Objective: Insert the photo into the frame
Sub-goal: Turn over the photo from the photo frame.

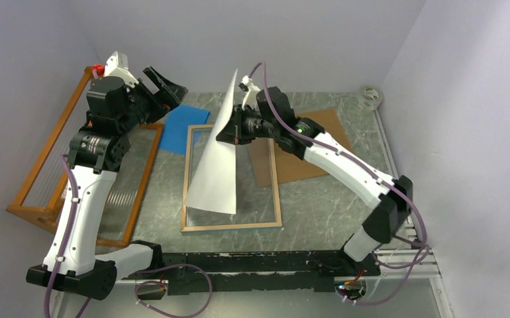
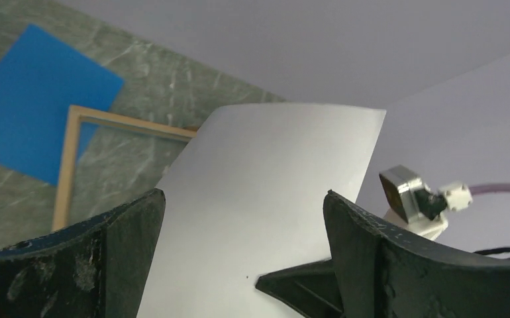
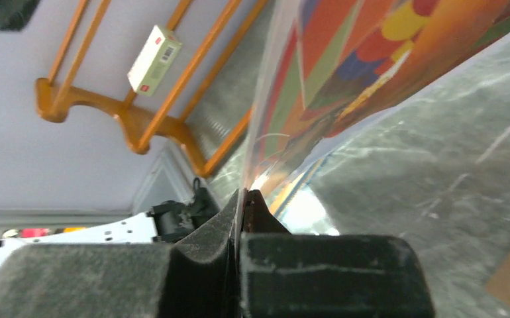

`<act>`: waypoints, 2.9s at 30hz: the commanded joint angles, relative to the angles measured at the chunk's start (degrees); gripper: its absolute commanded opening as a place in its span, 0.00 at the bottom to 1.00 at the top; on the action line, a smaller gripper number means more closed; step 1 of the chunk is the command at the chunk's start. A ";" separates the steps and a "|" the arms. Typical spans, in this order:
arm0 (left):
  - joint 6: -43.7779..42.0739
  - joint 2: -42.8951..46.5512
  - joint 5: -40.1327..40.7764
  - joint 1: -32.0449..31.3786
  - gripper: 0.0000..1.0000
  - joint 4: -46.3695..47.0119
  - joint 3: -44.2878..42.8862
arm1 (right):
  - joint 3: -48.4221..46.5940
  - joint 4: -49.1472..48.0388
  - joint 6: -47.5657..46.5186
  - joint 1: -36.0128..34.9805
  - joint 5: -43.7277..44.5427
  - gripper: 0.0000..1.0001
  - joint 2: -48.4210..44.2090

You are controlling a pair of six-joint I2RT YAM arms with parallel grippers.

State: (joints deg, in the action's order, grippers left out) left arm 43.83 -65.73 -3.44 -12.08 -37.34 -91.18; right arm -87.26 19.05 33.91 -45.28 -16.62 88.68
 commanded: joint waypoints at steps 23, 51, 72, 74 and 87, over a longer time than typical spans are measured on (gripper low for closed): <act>-8.20 -5.47 3.62 0.21 0.94 -6.29 12.23 | 4.89 14.04 0.81 20.32 -17.83 0.00 18.57; -14.34 -24.25 -11.17 11.90 0.92 2.20 23.46 | 5.01 2.88 -3.65 20.65 -19.79 0.05 28.07; -15.00 -28.44 -13.35 13.29 0.93 2.71 20.55 | 0.66 18.81 -10.38 19.87 -8.22 0.83 23.72; -15.05 -28.50 -13.35 13.30 0.93 2.58 20.35 | 0.25 21.72 -10.62 20.23 -4.00 0.84 22.75; -14.97 -32.17 -11.02 13.36 0.93 4.79 22.95 | 3.21 20.25 -8.09 21.29 1.09 0.83 22.37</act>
State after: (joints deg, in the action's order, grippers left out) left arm 29.36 -96.47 -15.27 1.10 -34.89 -68.79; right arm -84.53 40.47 24.64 -24.01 -16.36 111.13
